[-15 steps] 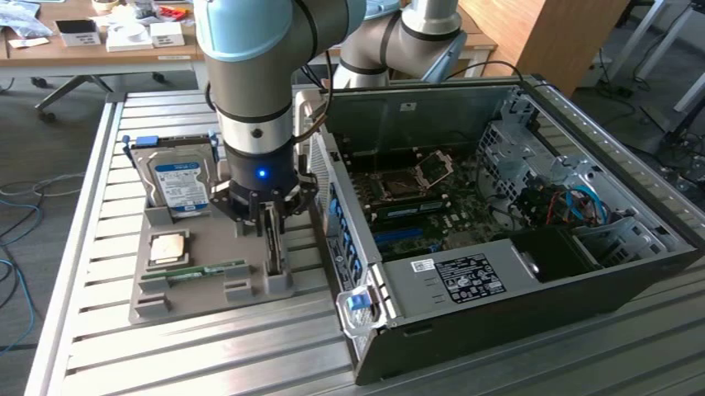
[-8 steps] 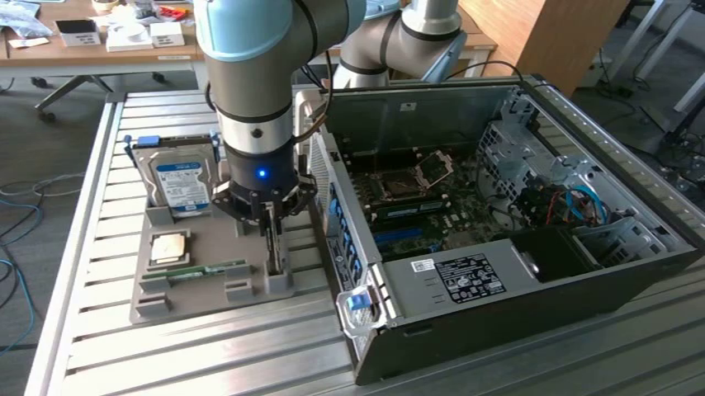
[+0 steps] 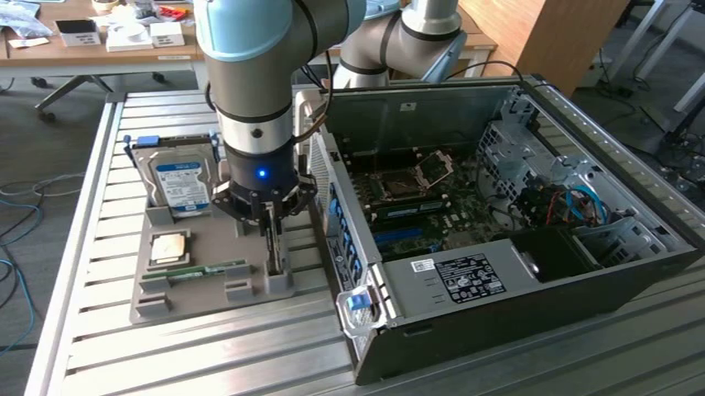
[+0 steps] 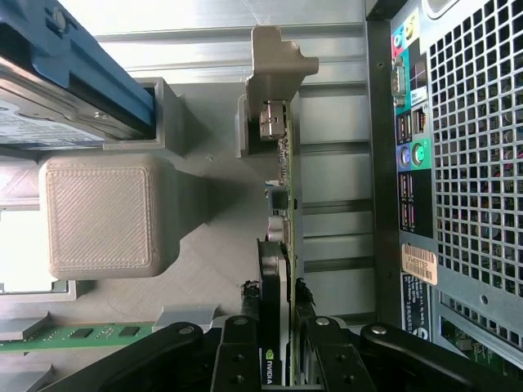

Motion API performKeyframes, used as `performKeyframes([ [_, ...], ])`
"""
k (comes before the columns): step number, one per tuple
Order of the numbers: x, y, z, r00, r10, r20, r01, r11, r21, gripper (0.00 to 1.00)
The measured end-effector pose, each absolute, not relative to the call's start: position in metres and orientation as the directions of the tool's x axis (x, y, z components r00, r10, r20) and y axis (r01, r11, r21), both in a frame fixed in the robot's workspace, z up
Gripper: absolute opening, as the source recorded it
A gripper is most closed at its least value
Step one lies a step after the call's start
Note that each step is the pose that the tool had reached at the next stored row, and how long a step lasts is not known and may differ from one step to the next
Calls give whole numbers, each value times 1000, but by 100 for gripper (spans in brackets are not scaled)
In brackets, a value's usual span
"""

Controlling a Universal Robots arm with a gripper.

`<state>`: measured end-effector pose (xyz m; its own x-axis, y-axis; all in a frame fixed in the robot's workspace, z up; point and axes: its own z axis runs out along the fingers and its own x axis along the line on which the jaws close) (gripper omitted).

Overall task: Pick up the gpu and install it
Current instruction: 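Pick up the gpu and move the gpu toward the slot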

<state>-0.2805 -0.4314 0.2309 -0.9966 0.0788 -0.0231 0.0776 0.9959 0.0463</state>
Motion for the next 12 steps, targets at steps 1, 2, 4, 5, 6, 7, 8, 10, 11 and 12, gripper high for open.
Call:
performKeyframes([
  [1, -280, -431, 231, -997, 79, -23, 78, 996, 46, 27],
  [2, -280, -431, 231, -997, 79, -23, 78, 996, 46, 27],
  [4, -281, -431, 231, -997, 73, -23, 72, 996, 46, 27],
  [5, -281, -431, 231, -998, 66, -23, 65, 997, 46, 27],
  [6, -281, -431, 231, -998, 58, -23, 57, 997, 46, 27],
  [7, -280, -431, 230, -998, 51, -23, 50, 998, 46, 27],
  [8, -280, -431, 230, -999, 48, -23, 47, 998, 46, 27],
  [10, -280, -431, 230, -999, 48, -23, 47, 998, 46, 27],
  [11, -280, -431, 230, -999, 48, -23, 47, 998, 46, 27],
  [12, -280, -431, 230, -999, 48, -23, 47, 998, 46, 27],
])
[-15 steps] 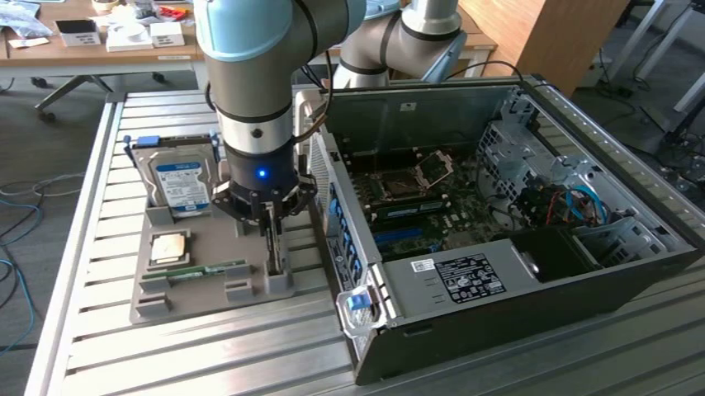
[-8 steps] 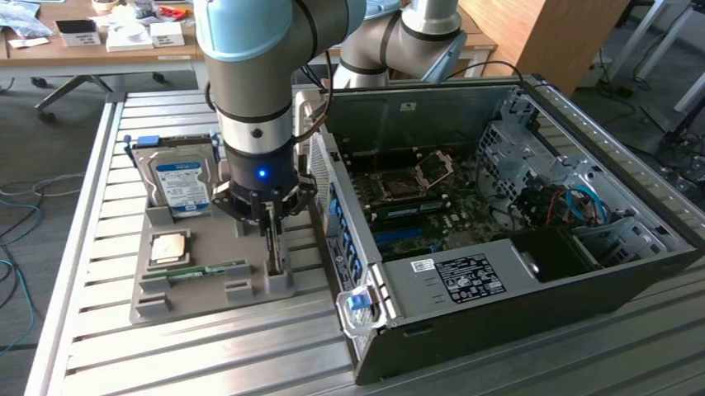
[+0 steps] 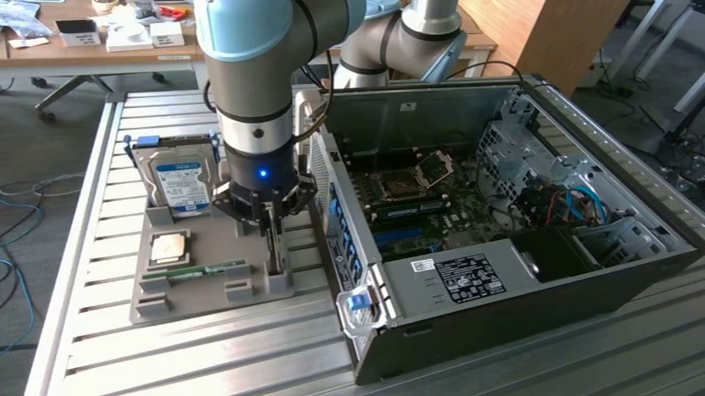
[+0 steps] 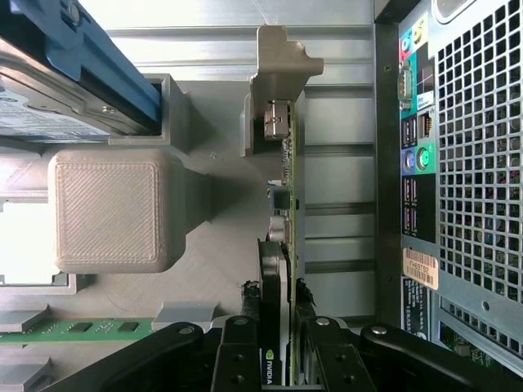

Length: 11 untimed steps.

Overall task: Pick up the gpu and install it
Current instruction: 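Pick up the gpu and move the gpu toward the slot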

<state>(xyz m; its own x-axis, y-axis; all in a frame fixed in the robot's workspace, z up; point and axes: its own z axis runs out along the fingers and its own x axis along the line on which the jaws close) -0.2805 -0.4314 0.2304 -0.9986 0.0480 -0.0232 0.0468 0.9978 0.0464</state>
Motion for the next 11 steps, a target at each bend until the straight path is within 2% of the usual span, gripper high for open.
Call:
performKeyframes([
  [11, -282, -431, 230, -999, 47, -23, 46, 998, 47, 27],
])
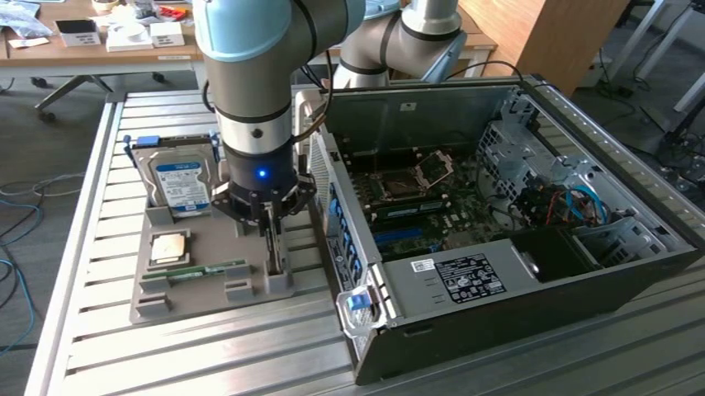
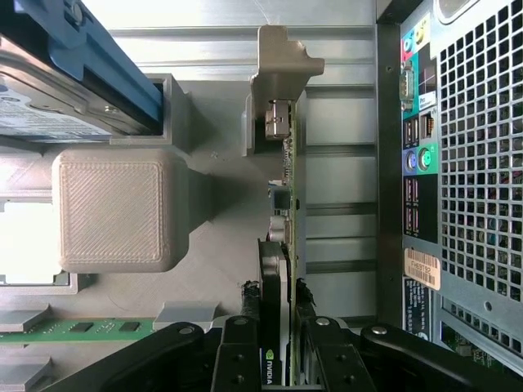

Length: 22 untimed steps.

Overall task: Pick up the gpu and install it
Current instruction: 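Pick up the gpu and move the gpu toward the slot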

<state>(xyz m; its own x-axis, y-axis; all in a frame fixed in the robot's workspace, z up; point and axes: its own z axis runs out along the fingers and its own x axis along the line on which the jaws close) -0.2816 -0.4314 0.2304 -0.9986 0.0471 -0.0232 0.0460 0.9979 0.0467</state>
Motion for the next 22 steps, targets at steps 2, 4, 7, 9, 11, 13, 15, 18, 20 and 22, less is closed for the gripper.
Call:
performKeyframes([
  [2, -282, -431, 231, -999, 47, -23, 46, 998, 47, 27],
  [4, -282, -431, 233, -999, 47, -23, 46, 998, 47, 27],
  [7, -282, -431, 236, -999, 47, -23, 46, 998, 47, 27],
  [9, -282, -431, 238, -999, 47, -23, 46, 998, 47, 27],
  [11, -282, -431, 239, -999, 47, -23, 46, 998, 47, 27],
  [13, -282, -431, 241, -999, 46, -23, 45, 998, 47, 27],
  [15, -282, -431, 244, -999, 46, -23, 45, 998, 47, 27],
  [18, -282, -431, 250, -999, 46, -23, 45, 998, 47, 27],
  [20, -282, -431, 254, -999, 46, -23, 45, 998, 47, 27],
  [22, -282, -431, 259, -999, 45, -23, 44, 998, 47, 27],
])
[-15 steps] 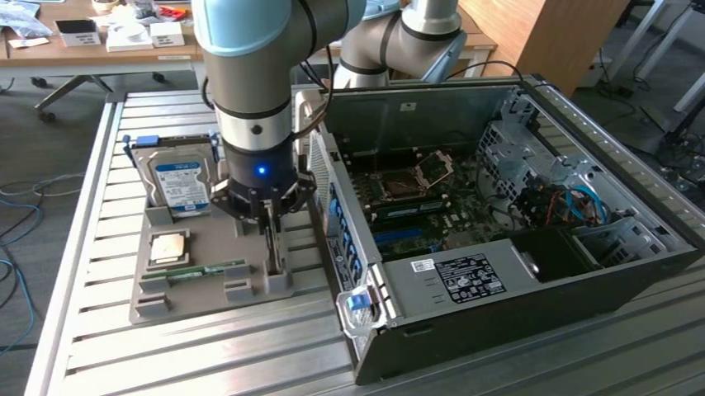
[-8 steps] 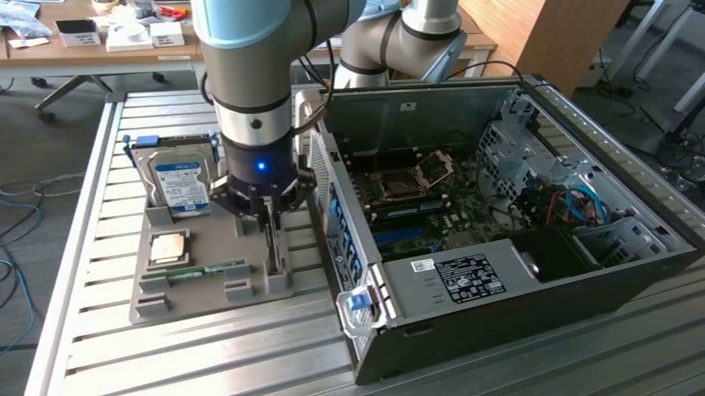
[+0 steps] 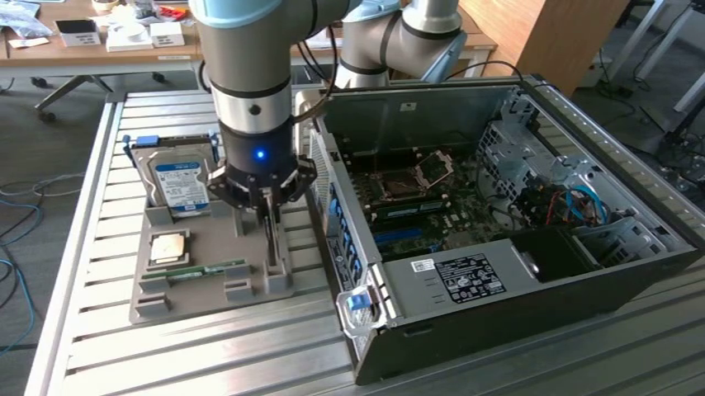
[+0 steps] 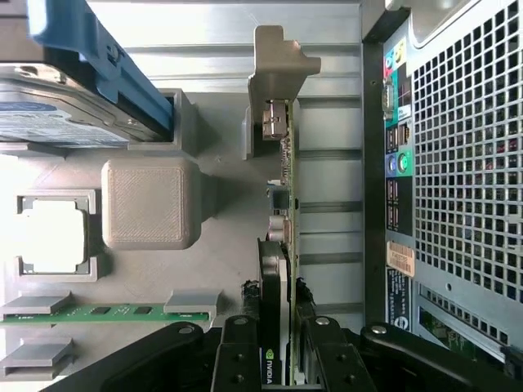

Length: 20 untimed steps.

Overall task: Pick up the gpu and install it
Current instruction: 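Pick up the gpu and move the gpu toward the slot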

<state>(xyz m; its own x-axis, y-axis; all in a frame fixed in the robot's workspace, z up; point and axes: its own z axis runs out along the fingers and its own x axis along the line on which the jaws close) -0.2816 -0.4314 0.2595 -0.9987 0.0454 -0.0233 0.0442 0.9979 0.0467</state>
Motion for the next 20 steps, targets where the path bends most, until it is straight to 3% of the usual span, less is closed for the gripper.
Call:
performKeyframes([
  [20, -282, -431, 323, -999, 44, -23, 43, 998, 47, 27],
])
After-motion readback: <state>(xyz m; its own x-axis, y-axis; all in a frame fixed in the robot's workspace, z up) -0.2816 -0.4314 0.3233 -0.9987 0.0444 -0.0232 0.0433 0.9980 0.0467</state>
